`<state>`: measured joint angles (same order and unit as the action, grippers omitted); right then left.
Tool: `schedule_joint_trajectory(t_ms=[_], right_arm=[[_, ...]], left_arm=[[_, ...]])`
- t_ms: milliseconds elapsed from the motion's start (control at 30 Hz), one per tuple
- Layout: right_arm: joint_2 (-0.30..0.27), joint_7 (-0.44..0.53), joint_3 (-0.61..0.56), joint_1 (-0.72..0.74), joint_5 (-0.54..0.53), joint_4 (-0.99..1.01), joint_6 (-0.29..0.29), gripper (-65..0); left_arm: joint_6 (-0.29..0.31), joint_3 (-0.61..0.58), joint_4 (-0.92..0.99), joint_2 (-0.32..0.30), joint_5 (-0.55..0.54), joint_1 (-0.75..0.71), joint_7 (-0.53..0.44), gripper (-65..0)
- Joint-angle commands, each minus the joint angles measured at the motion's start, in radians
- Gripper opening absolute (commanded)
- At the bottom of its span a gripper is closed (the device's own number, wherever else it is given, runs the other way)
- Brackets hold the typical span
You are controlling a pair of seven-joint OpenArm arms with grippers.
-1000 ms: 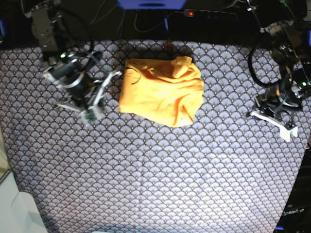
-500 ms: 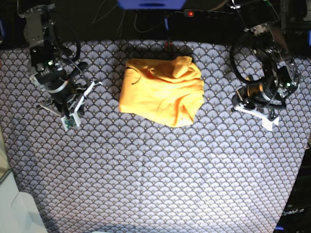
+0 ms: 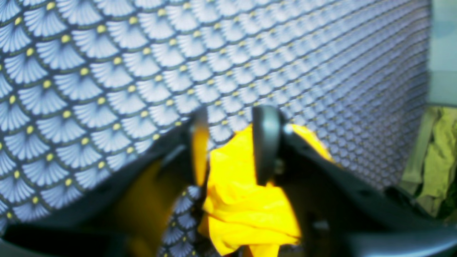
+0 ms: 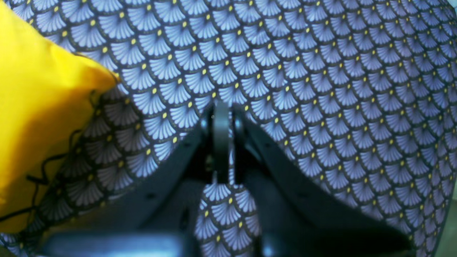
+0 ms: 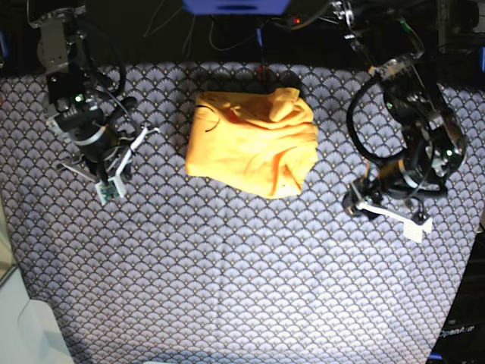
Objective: Fold the T-shirt properly
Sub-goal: 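Move the left gripper to the bundle's side and push it inward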
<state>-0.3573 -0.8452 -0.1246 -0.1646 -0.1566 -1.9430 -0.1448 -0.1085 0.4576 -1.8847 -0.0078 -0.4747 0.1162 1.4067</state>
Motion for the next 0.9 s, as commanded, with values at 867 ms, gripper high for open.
schedule_joint_trajectory(t_ms=[867], right_arm=[[-0.004,0.019,0.004,-0.006,0.001,-0.019,-0.006,-65.0]], left_arm=[[-0.003,-0.214,0.132,-0.070,-0.057,-0.054,-0.010,-32.2]])
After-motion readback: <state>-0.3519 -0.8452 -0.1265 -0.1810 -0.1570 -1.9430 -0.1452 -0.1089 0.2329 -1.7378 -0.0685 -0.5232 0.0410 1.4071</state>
